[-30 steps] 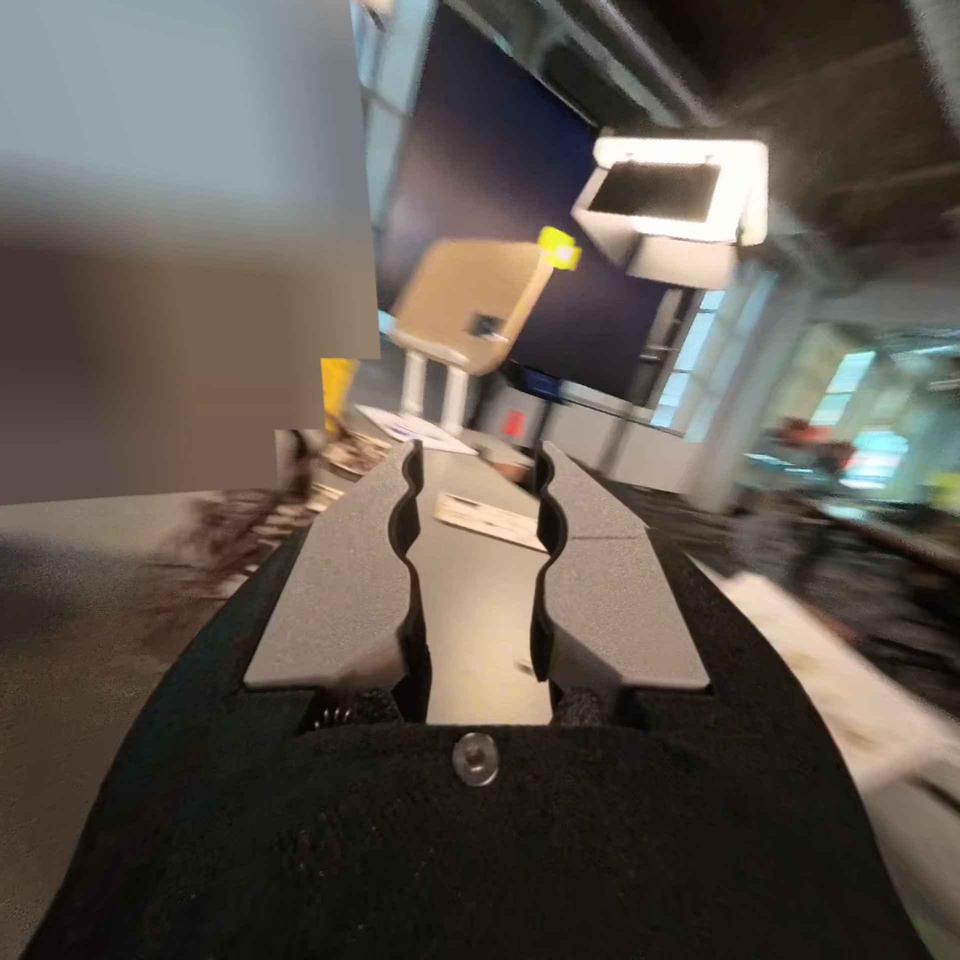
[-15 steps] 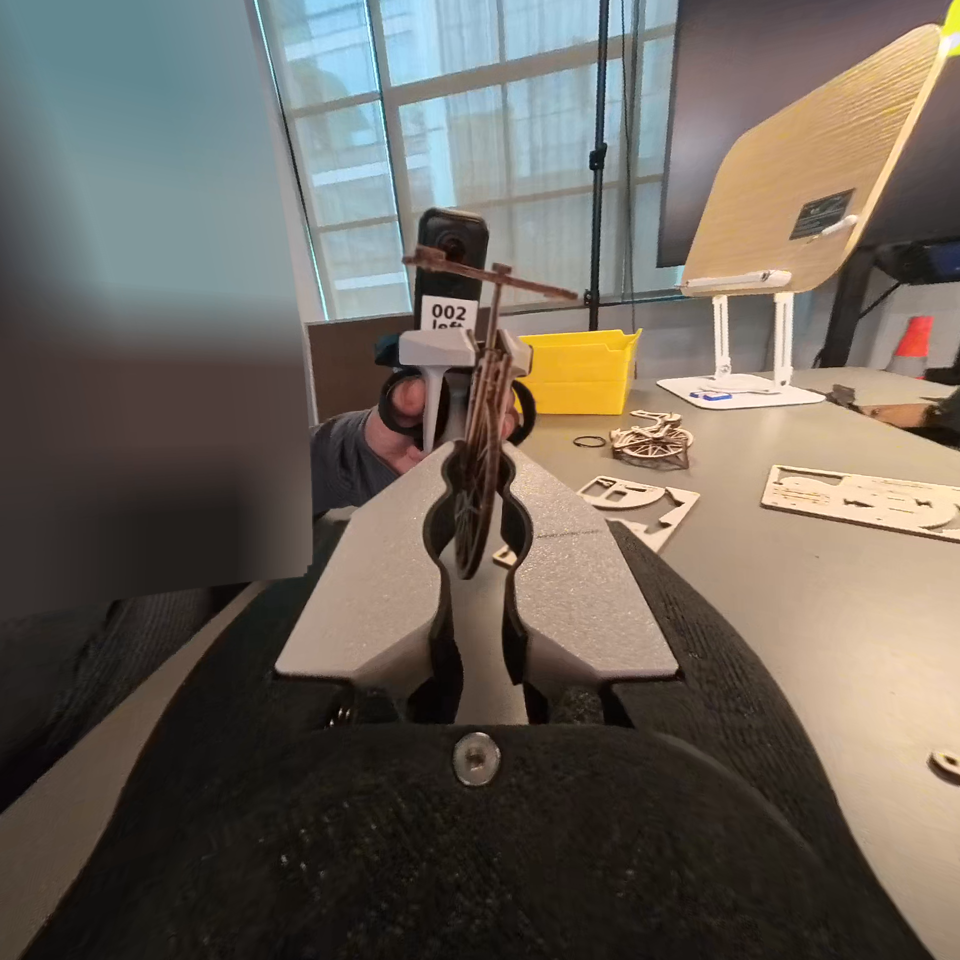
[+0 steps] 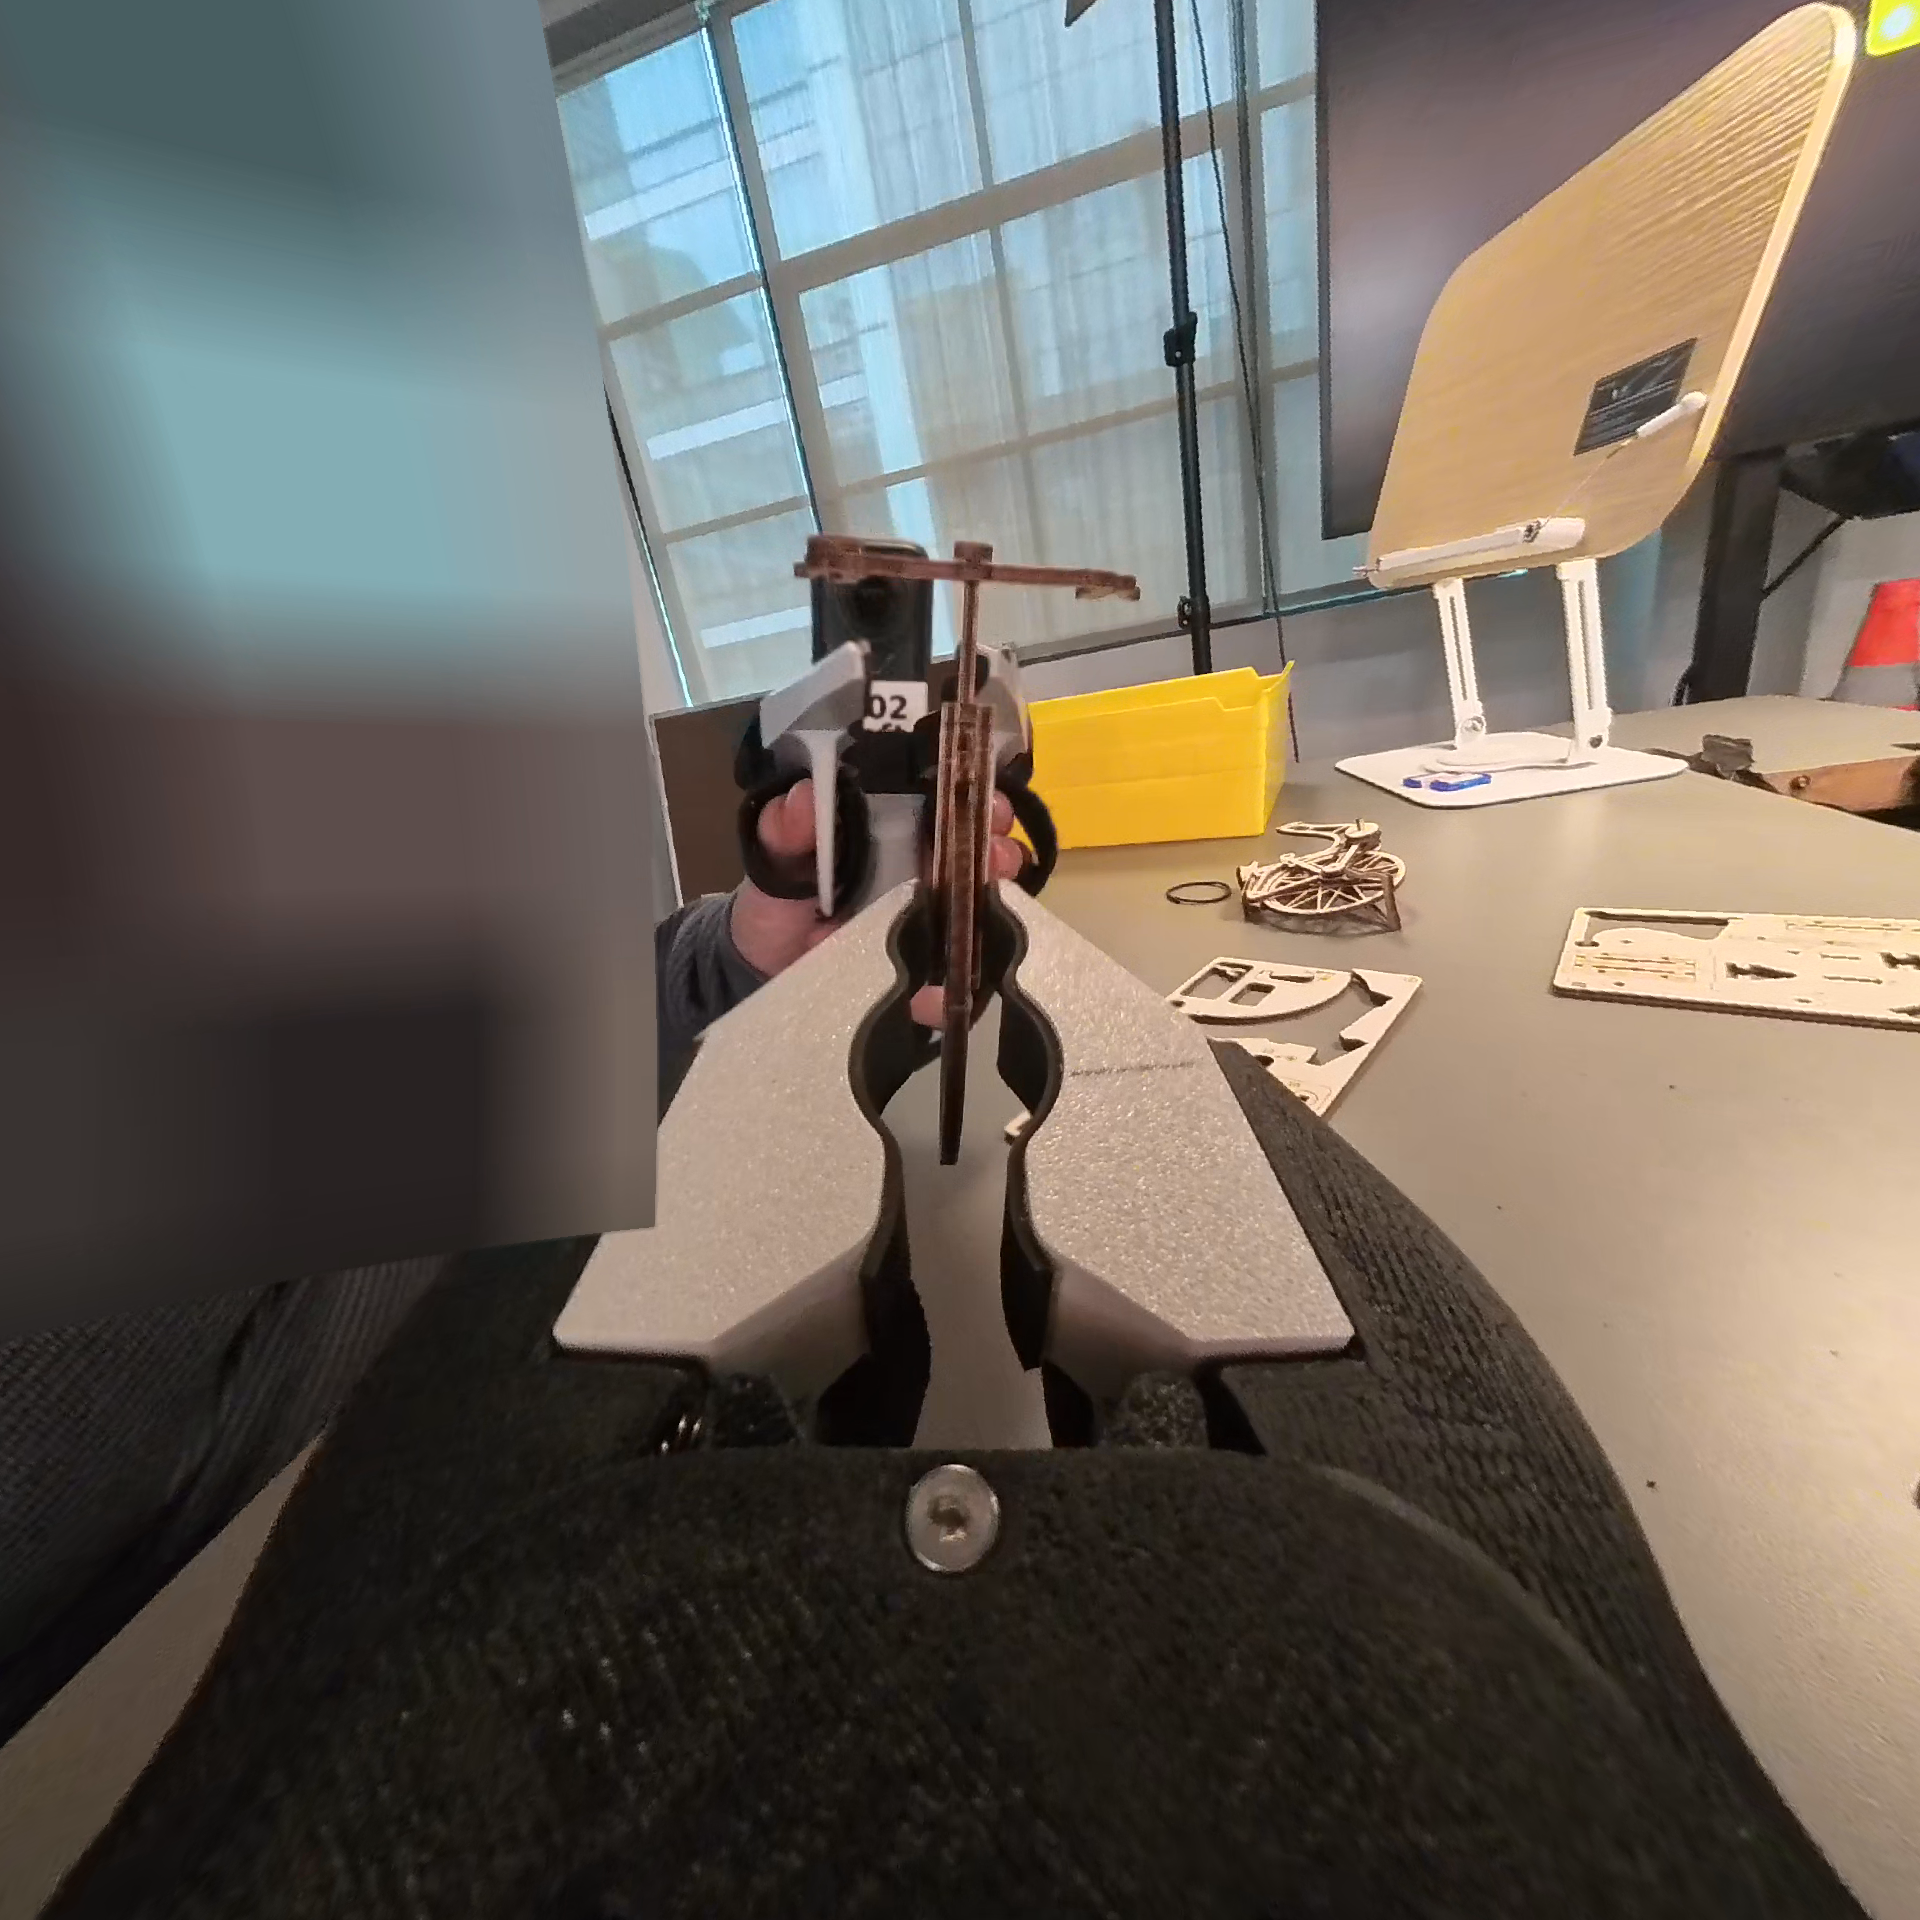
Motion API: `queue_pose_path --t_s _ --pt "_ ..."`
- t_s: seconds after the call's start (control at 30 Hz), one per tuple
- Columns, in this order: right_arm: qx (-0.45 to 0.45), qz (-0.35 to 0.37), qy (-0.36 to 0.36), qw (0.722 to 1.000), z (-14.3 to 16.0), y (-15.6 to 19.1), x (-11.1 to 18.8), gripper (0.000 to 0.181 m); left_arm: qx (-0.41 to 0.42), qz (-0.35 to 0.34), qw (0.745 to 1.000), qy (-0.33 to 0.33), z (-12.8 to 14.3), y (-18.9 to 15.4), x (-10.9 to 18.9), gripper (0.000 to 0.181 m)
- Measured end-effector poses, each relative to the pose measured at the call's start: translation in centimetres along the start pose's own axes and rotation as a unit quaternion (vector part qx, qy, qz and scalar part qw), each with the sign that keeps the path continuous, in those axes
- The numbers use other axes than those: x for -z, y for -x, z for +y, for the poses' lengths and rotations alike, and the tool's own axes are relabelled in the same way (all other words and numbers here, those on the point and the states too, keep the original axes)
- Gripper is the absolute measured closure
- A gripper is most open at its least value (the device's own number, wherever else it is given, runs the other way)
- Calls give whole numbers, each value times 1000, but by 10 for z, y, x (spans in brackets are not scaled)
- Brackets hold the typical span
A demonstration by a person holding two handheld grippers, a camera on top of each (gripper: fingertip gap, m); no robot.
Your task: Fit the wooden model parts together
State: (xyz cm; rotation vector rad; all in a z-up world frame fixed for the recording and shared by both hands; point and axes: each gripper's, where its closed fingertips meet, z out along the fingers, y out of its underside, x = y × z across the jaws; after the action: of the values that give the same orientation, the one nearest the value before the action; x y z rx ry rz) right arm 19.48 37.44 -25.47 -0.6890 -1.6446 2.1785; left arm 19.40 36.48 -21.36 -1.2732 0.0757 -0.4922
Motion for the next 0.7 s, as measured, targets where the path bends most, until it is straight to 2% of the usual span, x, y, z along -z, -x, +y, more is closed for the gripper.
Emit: queue_pose_path --t_s 0.1,0.3,0.7 --pt "-3 -2 0 1000 0 -1 2 174 9 -1 1000 -8 -2 3 3 168" --pt "0 -9 9 1000 3 2 0 174 29 4 999 -18 -6 8 6 176" --pt "-1 -11 14 1000 3 3 0 175 26 6 1000 -14 1 8 5 179"
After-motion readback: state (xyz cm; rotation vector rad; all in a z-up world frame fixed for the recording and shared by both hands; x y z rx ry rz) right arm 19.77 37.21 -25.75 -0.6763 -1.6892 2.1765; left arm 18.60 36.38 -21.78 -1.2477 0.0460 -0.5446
